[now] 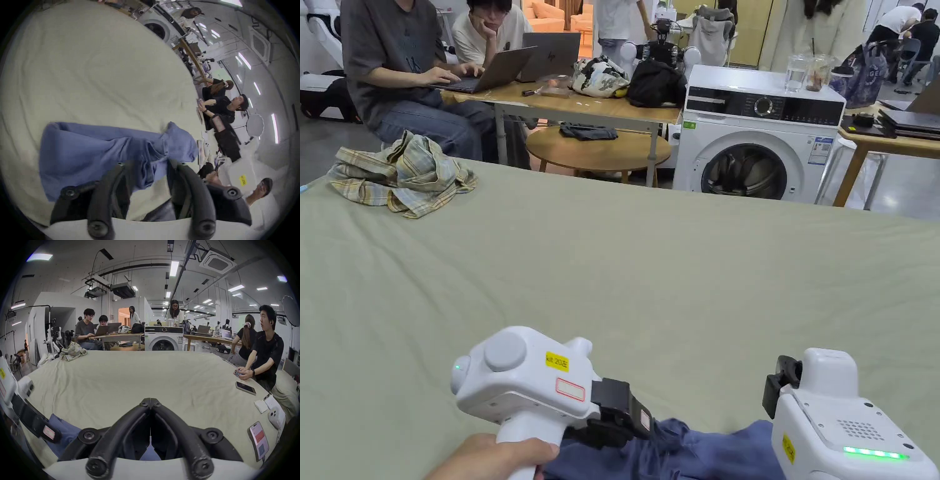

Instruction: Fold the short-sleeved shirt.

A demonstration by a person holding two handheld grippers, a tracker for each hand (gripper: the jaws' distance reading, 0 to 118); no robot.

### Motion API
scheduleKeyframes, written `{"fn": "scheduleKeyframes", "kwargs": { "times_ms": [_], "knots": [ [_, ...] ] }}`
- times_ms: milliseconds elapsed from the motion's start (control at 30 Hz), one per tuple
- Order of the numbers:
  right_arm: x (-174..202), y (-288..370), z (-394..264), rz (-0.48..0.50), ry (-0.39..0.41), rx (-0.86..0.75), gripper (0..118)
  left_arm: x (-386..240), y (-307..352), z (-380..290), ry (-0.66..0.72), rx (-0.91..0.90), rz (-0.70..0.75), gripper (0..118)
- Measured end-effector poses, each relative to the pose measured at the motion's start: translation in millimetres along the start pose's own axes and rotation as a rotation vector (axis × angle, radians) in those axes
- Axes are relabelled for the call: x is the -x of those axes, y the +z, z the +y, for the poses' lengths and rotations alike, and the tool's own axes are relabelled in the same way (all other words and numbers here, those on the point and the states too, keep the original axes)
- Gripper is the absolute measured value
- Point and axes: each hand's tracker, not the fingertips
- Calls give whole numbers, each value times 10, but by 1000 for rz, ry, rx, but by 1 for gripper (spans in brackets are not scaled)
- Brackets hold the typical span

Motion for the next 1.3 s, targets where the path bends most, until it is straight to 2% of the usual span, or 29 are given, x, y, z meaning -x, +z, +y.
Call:
{"fn": "scheduleKeyframes", "kwargs": {
  "times_ms": [33, 67, 200, 233, 433, 567, 633, 733, 900, 933, 1000, 1167, 1200, 1300],
  "knots": [
    [-4, 4, 1, 0, -1, -1, 0, -5, 65, -11, -19, -31, 12, 17],
    [-7, 6, 3, 0, -3, 0, 0, 3, 87, -12, -28, -49, 29, 13],
    [-10, 22, 19, 5, -7, -1, 0, 54, -63, -50, -69, -15, 206, 7],
    [-12, 27, 22, 7, -7, -4, 0, 86, -158, -68, -76, 0, 212, 7],
    [-29, 73, 42, 15, -18, -15, 0, 241, -649, -201, -22, 93, -129, 6],
    [-35, 88, 37, 12, -12, -17, 0, 387, -970, -259, 0, 89, -13, 2],
    [-47, 86, 28, 12, -9, -13, 0, 464, -935, -285, 53, 51, -87, 0],
    [-60, 88, 14, 6, -8, -12, 0, 375, -897, -299, 3, 52, -56, 0],
    [-77, 69, 3, 2, -21, -10, 0, 246, -518, -207, 0, 33, -73, 2],
    [-78, 67, 4, -1, -22, -12, 0, 249, -374, -180, -19, 5, -79, 4],
    [-83, 63, 13, 5, -27, -16, 0, 278, -99, -146, -30, -40, -62, 17],
    [-61, 51, 38, 10, -27, -22, 0, 572, 584, -126, -32, -140, 20, 62],
    [-53, 48, 41, 11, -27, -23, 0, 657, 652, -117, -31, -146, 46, 65],
    [-27, 33, 42, 19, -26, -22, 0, 927, 826, -159, -12, -170, 109, 66]
  ]
}}
